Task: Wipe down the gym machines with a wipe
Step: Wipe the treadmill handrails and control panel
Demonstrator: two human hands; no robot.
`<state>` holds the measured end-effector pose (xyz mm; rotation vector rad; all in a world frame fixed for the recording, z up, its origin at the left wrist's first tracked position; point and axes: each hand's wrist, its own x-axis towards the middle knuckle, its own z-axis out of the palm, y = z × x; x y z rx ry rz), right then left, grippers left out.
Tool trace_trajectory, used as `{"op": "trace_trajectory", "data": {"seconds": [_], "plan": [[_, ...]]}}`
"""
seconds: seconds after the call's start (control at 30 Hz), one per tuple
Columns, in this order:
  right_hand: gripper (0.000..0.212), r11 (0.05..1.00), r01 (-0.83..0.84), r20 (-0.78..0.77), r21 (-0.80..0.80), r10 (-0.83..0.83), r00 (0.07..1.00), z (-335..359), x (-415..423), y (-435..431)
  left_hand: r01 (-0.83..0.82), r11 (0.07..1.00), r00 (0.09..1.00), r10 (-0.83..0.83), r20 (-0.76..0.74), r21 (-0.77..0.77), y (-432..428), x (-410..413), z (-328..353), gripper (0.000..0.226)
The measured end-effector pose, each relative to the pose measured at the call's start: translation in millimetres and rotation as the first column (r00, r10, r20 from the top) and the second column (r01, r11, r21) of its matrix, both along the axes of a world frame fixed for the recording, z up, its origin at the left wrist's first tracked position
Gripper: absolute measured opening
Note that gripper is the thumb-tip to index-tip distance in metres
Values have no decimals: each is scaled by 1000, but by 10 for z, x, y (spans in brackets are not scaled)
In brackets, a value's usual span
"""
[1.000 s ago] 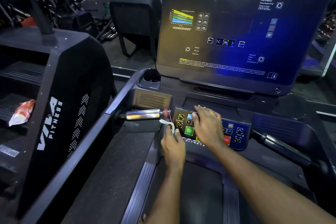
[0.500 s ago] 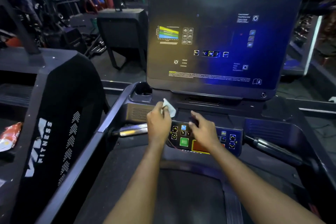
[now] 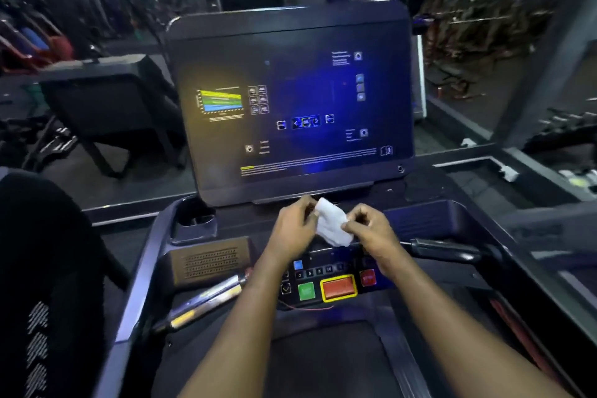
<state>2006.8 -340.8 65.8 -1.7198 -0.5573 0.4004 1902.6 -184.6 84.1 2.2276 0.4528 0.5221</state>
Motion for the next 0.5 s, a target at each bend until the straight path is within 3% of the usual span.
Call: {"op": "trace_trajectory", "data": {"seconds": [0.17,0.3,0.43,0.5], "plan": [[22,970,243,2,9,-243,970,13,229,-299,-33,999,996,31,-90,-29,-92,114,-230,9],[17,947,323,51,-4,-322,945,39,472,-424,-17,1000,990,15,-138,-9,-234,213,-327,10],[6,890,448,303,86,-452,839,85,569,-479,-47,994,971,68,-227,95,-397,280,-437,15],[7,913,403,426,60,-389,817,8,574,-460,-58,979,953,113,-281,196,-431,308,-476,23]]}}
